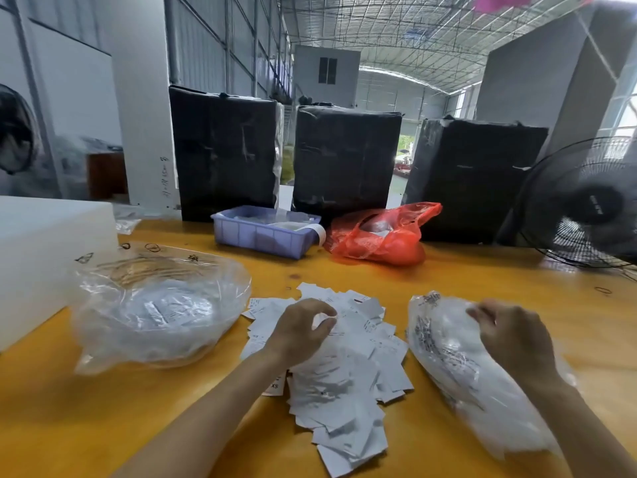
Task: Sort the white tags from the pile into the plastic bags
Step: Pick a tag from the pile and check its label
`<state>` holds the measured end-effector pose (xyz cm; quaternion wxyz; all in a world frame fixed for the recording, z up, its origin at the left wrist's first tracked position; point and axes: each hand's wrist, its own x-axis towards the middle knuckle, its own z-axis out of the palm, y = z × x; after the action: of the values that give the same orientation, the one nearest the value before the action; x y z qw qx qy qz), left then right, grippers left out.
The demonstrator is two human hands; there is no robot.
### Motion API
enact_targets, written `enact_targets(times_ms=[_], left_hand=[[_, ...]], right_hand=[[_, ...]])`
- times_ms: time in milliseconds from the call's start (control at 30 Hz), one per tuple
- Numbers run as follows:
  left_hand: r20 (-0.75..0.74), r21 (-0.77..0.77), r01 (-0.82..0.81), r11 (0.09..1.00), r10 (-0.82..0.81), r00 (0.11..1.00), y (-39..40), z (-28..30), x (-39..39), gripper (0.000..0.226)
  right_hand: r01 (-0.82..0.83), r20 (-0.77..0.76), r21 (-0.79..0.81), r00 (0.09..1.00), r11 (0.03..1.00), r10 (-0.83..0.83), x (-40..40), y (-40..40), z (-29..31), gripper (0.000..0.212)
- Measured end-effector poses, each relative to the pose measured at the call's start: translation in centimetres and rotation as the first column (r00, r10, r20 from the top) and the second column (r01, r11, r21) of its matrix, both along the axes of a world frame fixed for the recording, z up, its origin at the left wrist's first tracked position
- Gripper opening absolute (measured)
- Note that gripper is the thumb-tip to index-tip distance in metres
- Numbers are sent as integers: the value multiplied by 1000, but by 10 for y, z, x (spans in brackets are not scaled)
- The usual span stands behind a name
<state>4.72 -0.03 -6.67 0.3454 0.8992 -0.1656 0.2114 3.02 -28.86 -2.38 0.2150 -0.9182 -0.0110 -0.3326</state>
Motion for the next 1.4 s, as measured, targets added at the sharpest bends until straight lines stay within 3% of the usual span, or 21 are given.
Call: enact_targets(times_ms=[67,100,133,167,200,233,300,367,433,533,633,667,733,833,900,1000,1100,1200,1300,1400], left_hand=[[-9,-110,-4,994,3,1000,-3,4,-1,18],[-59,-210,6,978,-19,998,-5,8,-2,17],[-135,-350,33,936,-86,987,-8,14,-3,18],[-218,-507,54,860,-189,958,-10,20,-5,26],[-299,-635,47,771,-302,905,-12,26,-6,40],[-358,-717,25,696,-399,844,-12,30,-8,53],[-426,-776,-33,629,-486,763,-11,35,-9,69],[-463,-797,-113,594,-479,746,-8,36,-9,69],[-459,-804,-145,577,-446,768,-5,34,-7,54],[-432,-809,-146,569,-409,804,-2,26,-4,18],[-426,-776,-178,605,-295,855,-1,21,-2,7],[-414,-765,-176,619,-264,871,-2,21,-1,6],[-388,-759,-175,628,-219,895,-2,20,0,7],[-374,-759,-188,624,-181,909,-2,20,0,8],[-393,-756,-176,630,-223,892,-1,20,-2,6],[-410,-740,-154,654,-258,875,-1,19,-4,11],[-340,-701,-161,695,-127,932,-3,18,-3,14],[-305,-683,-181,708,-50,951,-4,18,-2,16],[-385,-711,-168,683,-178,906,-1,18,-2,31],[-471,-617,-46,786,-322,821,3,18,-4,43]], right_hand=[[-183,156,296,978,938,141,-6,21,10,5],[-311,148,547,950,777,276,-8,35,16,5],[-357,101,771,886,527,452,-9,52,21,2],[-290,43,901,800,323,598,-8,68,23,6],[-197,-17,955,712,222,702,-5,84,23,11],[-145,-67,968,646,207,761,-1,98,21,13],[-129,-108,964,602,230,791,7,120,14,14],[-128,-119,961,615,247,779,16,133,8,18],[-115,-120,964,611,238,783,21,136,1,25],[-44,-97,988,570,148,816,25,134,-6,28],[12,-92,995,562,103,822,26,131,-8,28],[23,-116,992,568,125,815,26,131,-8,38],[-8,-203,967,583,256,787,26,133,-7,49],[-147,-249,898,606,414,755,24,134,-12,20],[-217,-230,865,629,452,742,24,133,-13,12],[-255,-205,851,643,459,738,23,134,-13,19],[-182,-236,887,610,424,756,22,134,-9,42],[-252,-260,832,612,495,747,22,131,-10,29],[-318,-187,807,662,498,726,24,129,-11,11],[-429,-251,665,642,611,724,25,127,-8,12]])
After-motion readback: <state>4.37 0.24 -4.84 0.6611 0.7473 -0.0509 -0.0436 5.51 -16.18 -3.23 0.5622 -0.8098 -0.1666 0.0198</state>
